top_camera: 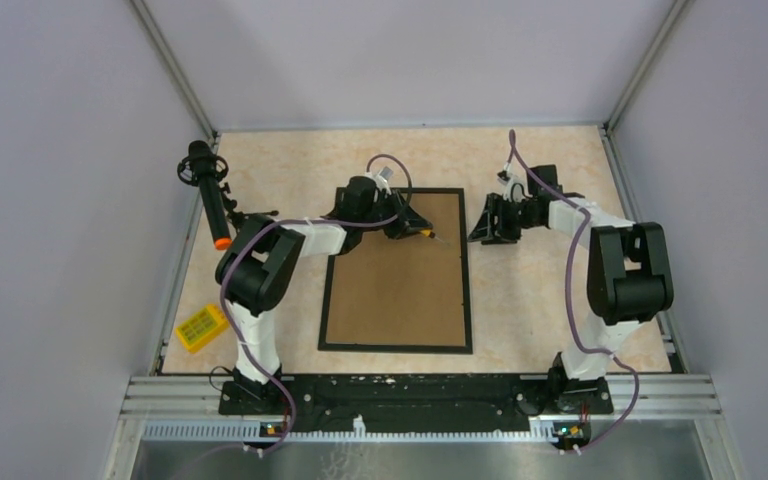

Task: Take the photo out of the frame
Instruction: Release the photo frame item from the photo frame.

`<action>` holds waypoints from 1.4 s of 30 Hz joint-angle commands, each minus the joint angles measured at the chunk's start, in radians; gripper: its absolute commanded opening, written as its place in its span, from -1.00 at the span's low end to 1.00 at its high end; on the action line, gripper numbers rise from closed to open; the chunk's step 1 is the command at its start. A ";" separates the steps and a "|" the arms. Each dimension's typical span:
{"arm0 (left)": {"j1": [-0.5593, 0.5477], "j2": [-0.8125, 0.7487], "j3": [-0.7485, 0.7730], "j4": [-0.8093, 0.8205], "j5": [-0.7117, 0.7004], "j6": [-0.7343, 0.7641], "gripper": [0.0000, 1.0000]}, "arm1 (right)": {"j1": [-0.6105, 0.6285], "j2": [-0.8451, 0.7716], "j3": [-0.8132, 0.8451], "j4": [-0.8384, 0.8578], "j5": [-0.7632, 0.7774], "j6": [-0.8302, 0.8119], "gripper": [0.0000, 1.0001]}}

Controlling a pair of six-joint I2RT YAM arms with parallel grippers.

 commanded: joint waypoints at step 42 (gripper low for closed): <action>-0.157 0.251 0.024 0.286 -0.005 -0.155 -1.00 | 0.134 0.246 -0.085 0.045 -0.020 -0.054 -1.00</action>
